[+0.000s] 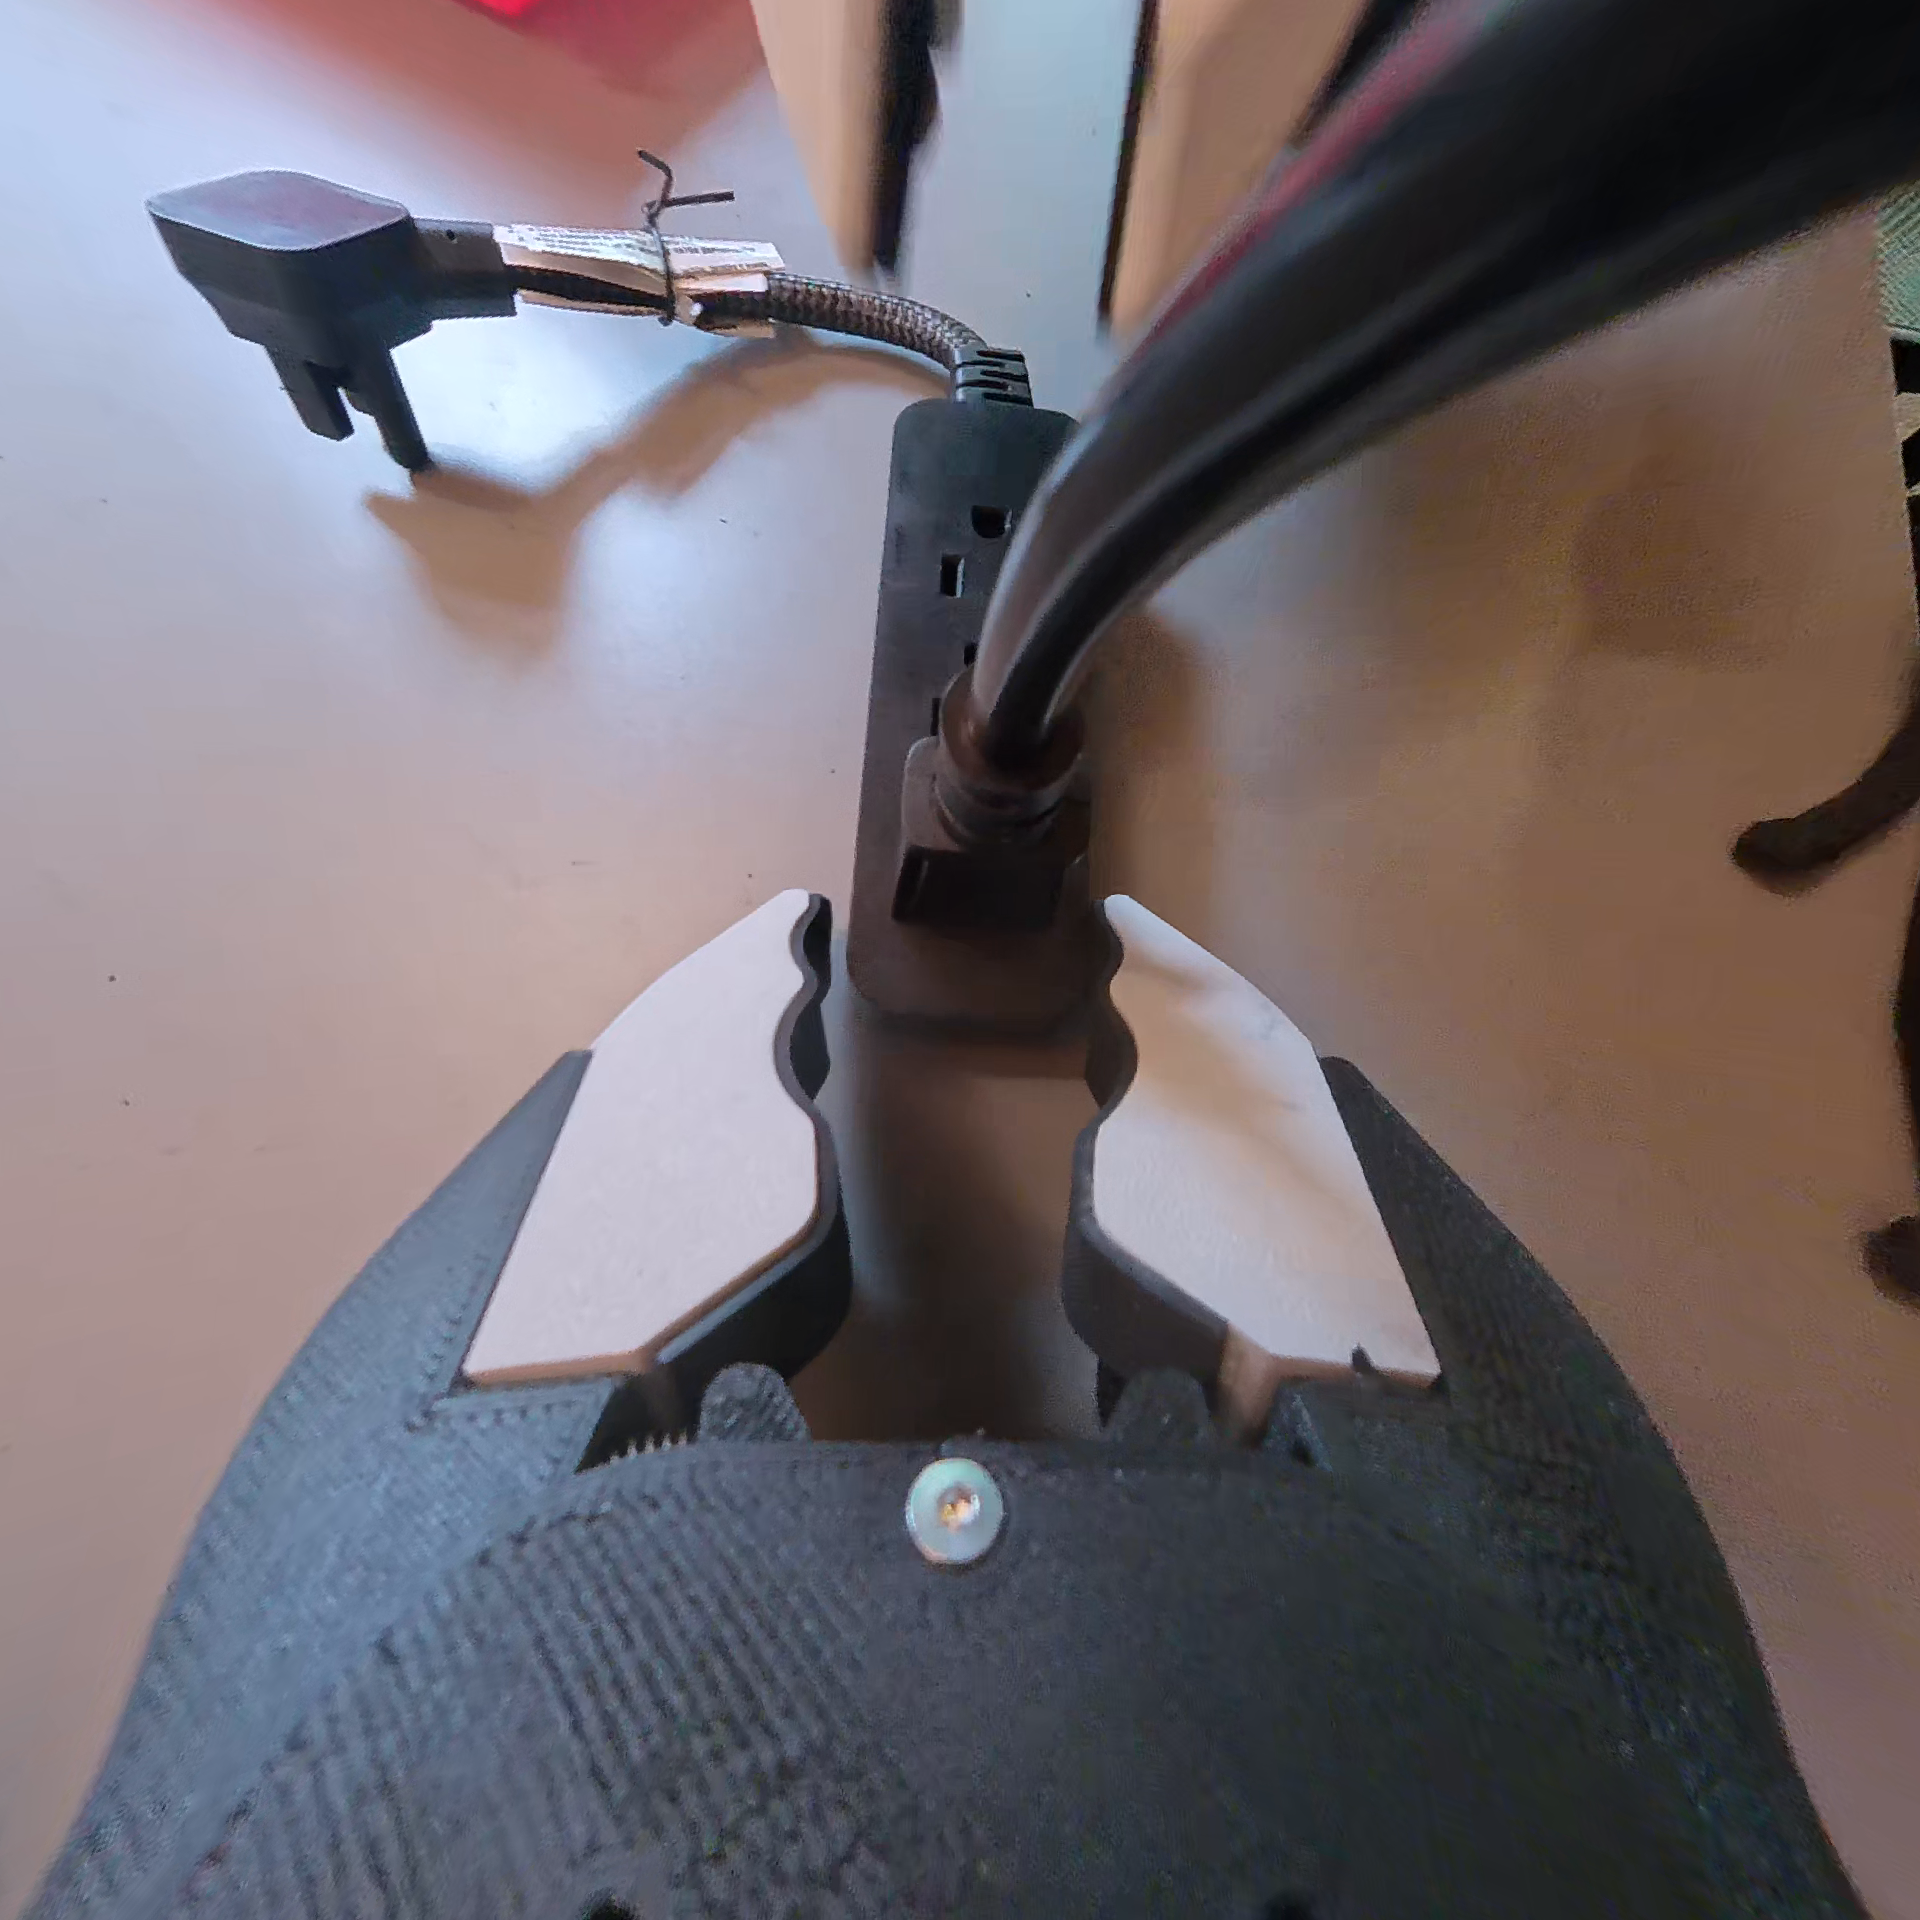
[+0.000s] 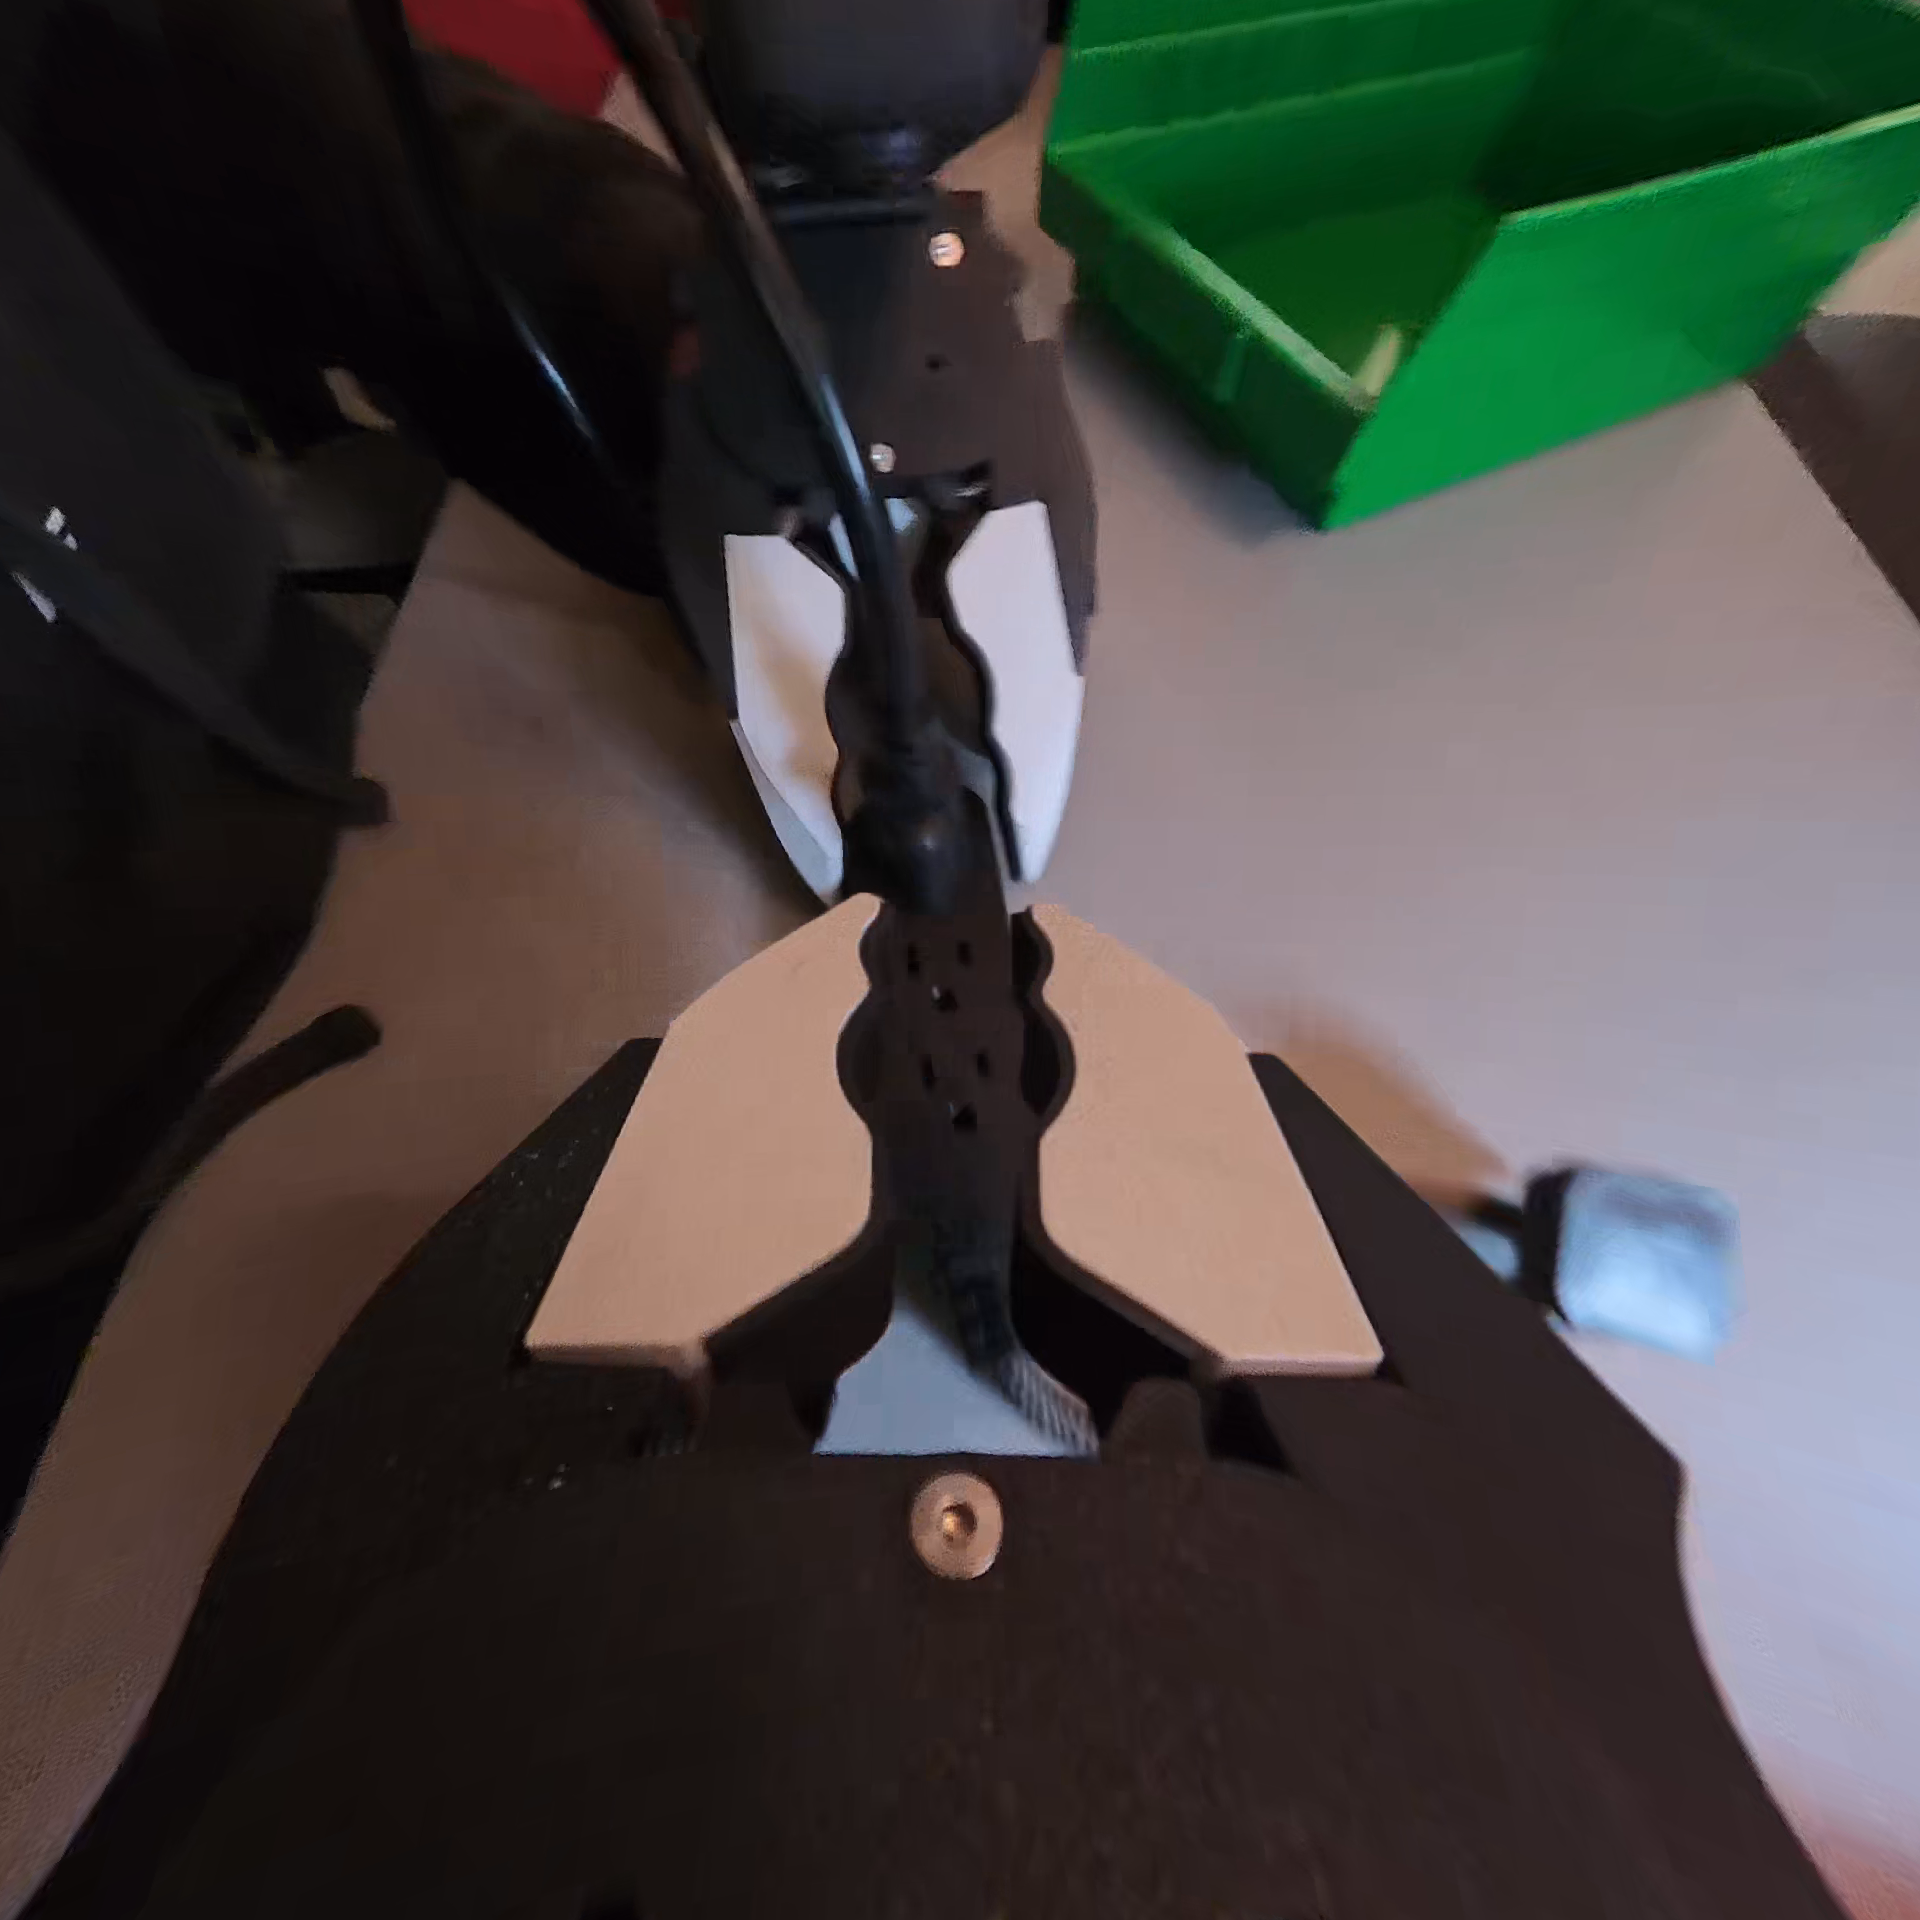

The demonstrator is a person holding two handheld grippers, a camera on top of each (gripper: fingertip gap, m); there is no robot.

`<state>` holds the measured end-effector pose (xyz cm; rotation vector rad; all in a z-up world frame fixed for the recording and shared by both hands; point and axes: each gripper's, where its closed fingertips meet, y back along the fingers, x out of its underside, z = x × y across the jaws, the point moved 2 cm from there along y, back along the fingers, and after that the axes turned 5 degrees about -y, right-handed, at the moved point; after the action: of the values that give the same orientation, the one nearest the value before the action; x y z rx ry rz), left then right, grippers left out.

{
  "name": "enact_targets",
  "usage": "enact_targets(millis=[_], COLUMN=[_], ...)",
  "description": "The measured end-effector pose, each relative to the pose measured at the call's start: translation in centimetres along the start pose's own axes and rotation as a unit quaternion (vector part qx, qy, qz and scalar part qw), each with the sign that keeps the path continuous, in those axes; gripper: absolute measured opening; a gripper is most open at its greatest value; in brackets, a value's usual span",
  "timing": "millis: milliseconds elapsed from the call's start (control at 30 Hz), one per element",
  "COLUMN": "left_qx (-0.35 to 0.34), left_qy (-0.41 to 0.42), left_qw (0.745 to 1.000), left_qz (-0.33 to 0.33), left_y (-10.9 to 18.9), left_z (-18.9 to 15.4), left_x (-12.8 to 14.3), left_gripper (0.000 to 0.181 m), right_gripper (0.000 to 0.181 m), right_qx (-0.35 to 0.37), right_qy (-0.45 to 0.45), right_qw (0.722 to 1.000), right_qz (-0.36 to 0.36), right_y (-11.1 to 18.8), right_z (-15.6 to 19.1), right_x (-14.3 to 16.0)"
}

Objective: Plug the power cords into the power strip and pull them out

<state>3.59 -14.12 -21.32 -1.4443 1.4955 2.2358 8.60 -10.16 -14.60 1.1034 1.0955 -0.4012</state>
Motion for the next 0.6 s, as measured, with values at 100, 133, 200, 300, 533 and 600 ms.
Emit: enact_targets(millis=[100,133,200,300,533,600], left_qx=[-0.006,-0.008,-0.009,-0.007,-0.009,-0.009], left_qy=[0.003,0.004,0.009,0.014,0.012,0.012], left_qw=[1.0,1.0,1.0,1.0,1.0,1.0], left_qz=[-0.002,-0.004,-0.007,-0.013,-0.018,-0.018], left_y=[0.1,0.2,0.3,0.4,0.4,0.4], left_z=[0.3,0.3,0.5,0.7,0.7,0.7], left_x=[0.1,0.2,0.3,0.3,0.2,0.2], left_gripper=[0.049,0.048,0.047,0.044,0.044,0.044], right_gripper=[0.007,0.0,0.0,0.0,0.0,0.0], right_qx=[-0.038,-0.045,-0.059,-0.064,-0.065,-0.064], right_qy=[0.007,0.003,-0.013,-0.029,-0.039,-0.041], right_qw=[0.999,0.998,0.995,0.994,0.992,0.991], right_qz=[-0.032,-0.049,-0.077,-0.088,-0.103,-0.107], right_y=[-2.7,-3.0,-3.2,-3.1,-2.4,-2.3], right_z=[0.7,0.7,0.5,0.2,0.0,-0.1], right_x=[-0.2,-0.5,-1.1,-1.3,-1.5,-1.5])
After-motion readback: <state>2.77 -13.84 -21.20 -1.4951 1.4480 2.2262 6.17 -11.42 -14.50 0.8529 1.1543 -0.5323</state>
